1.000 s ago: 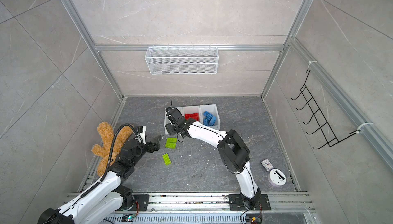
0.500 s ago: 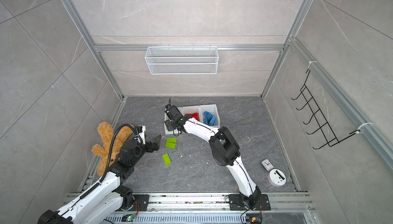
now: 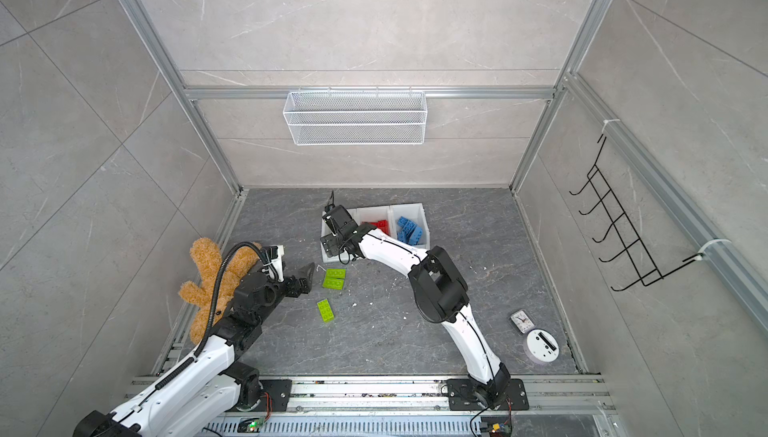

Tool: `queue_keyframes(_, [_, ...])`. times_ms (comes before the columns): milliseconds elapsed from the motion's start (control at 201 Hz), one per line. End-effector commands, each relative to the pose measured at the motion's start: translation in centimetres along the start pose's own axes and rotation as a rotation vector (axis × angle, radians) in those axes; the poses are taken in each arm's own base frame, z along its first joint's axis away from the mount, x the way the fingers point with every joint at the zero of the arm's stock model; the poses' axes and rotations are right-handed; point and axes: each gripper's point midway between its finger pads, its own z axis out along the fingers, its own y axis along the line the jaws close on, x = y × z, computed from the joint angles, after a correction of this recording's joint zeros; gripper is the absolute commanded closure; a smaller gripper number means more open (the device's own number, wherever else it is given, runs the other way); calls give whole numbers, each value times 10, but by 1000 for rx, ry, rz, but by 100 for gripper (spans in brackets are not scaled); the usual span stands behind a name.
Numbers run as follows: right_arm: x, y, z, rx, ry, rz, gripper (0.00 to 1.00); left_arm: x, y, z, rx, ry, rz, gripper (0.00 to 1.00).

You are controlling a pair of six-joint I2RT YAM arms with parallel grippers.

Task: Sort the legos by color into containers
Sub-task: 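Carry the long green brick into the nearest compartment and release it, then move the right gripper to the small green brick and grasp it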

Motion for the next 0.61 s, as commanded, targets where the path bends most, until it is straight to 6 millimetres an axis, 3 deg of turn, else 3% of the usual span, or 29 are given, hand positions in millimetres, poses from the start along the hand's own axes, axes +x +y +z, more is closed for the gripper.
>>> queue_keyframes(0, [-3,9,-29,-32,-26,6,23,-10,4,-4,-26,-38,-13,0])
queue_keyframes(119, [17,27,-54,-76,-10,-6,29,-11,10,-6,-33,-47,-43,1])
queue_keyframes(348, [95,69,-82,-133,63,14,35,-9,33,-4,-13,-47,-206,1])
queue_keyframes(473, [116,92,-92,-146,66,8,37,-6,46,-1,2,-47,-301,1])
queue_keyframes(602, [131,107,-91,-146,90,-3,38,-3,48,3,24,-27,-331,1])
